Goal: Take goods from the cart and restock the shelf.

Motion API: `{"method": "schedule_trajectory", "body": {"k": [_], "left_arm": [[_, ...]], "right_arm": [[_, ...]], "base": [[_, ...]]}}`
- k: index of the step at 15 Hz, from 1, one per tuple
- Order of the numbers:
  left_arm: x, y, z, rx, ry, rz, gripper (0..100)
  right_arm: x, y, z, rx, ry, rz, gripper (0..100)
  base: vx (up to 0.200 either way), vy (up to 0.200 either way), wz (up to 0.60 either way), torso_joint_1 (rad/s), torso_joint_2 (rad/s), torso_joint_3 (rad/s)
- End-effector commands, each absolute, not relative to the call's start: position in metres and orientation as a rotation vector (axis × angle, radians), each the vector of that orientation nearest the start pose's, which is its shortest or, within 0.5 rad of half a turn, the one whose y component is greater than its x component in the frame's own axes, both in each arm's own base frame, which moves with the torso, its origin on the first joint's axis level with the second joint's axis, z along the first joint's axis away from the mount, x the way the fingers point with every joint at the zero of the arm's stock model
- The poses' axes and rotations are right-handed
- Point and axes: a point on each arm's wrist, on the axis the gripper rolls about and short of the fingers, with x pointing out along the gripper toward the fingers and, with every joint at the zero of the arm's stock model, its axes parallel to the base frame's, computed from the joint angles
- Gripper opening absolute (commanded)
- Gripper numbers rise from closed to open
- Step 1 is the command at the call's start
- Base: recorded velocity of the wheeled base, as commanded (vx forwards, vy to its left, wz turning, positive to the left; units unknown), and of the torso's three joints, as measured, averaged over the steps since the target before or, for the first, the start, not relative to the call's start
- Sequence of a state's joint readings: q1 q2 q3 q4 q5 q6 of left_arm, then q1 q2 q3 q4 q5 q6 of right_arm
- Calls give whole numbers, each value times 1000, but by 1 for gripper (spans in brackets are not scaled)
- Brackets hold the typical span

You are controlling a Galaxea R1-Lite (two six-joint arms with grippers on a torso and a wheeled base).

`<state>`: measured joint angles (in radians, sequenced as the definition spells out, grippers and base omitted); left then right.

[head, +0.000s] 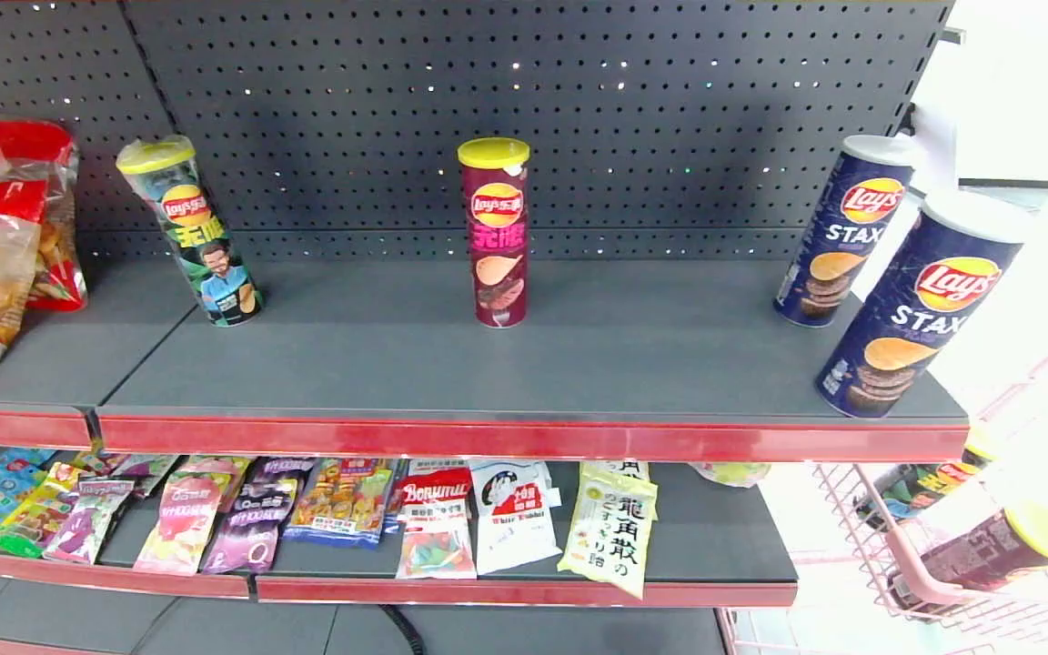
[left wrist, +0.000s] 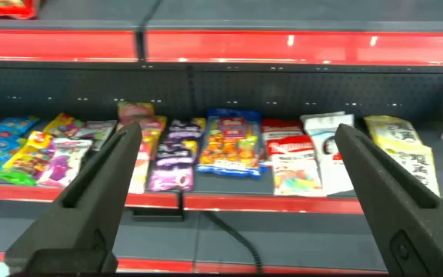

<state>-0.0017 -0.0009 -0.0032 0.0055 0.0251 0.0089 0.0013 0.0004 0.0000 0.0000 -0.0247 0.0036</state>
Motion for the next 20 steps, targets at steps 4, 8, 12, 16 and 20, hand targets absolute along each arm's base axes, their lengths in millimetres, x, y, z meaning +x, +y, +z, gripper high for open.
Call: {"method": "schedule_trajectory", "body": {"k": [4,8,12,16,20], "left_arm": [[-23,1,76,9,3,23,100],[-23,1,76,9,3,21,100],[-23,0,76,9,3,-3,100],[-23,0,76,9,3,-3,100],[-23,0,76,9,3,-3,100]], "right_arm": [[-23,-1,76,5,1,-23,100],[-23,-1,76,5,1,-25,100],[-23,-1,76,5,1,-25,100],[-23,-1,76,3,1,-25,100],[-23,-1,76,-2,2,-23,100]], "base": [[0,-200,0,2,6,2],[0,-50,-450,2,4,4],[0,0,-600,0,2,5],[0,0,-600,5,0,-1],[0,0,-300,1,1,2]]}}
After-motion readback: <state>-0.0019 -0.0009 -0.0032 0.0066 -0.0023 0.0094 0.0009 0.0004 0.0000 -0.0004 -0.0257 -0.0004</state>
